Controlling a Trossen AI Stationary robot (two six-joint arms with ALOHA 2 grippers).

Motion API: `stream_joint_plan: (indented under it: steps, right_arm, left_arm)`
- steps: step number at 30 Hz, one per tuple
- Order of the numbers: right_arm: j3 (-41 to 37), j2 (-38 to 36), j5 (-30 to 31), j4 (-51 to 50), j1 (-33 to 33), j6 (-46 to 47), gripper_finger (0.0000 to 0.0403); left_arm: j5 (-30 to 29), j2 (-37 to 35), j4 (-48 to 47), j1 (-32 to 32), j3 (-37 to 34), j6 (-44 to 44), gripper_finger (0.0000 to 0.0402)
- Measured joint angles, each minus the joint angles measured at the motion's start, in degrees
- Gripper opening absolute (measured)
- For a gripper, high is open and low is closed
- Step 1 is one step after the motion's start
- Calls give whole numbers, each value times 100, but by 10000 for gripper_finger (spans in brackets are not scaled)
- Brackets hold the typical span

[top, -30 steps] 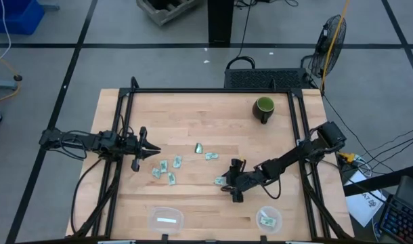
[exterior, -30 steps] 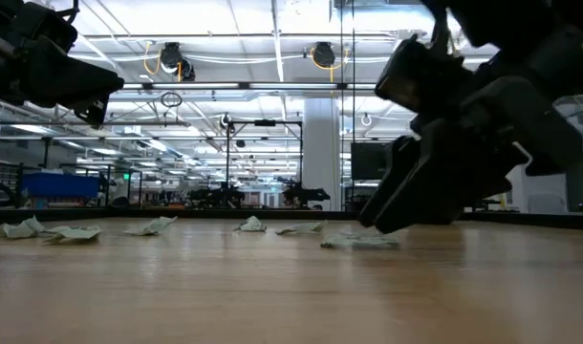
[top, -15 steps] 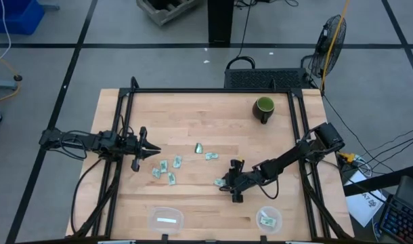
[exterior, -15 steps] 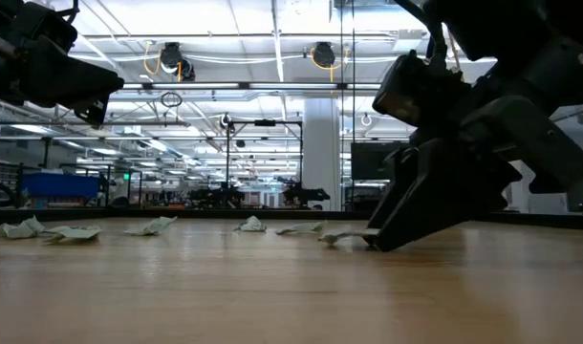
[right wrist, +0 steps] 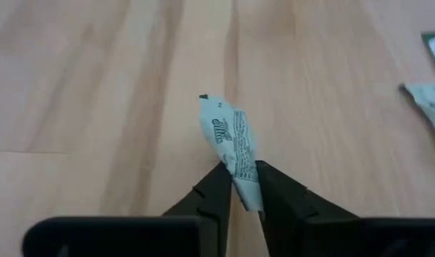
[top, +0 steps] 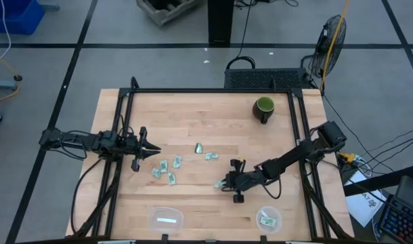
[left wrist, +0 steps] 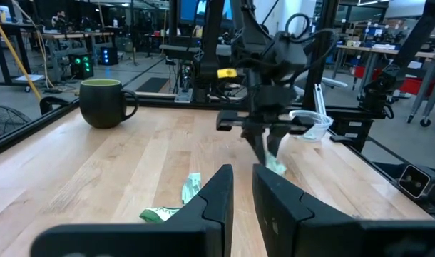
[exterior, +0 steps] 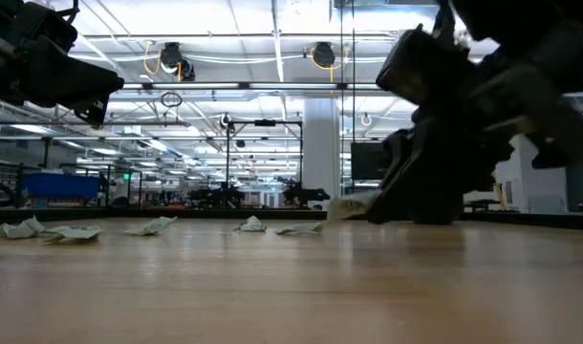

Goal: Pick and place Stevia / Truvia into bins
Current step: Put the stevia packet into the right transparent container

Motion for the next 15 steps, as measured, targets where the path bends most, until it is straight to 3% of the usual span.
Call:
stream_joint_plan:
  steps: [15]
  right_arm:
    - [-2,-1215,-8,-739,812,187,2]
  left_arm:
    - [0,2,0,-1,0,0,58]
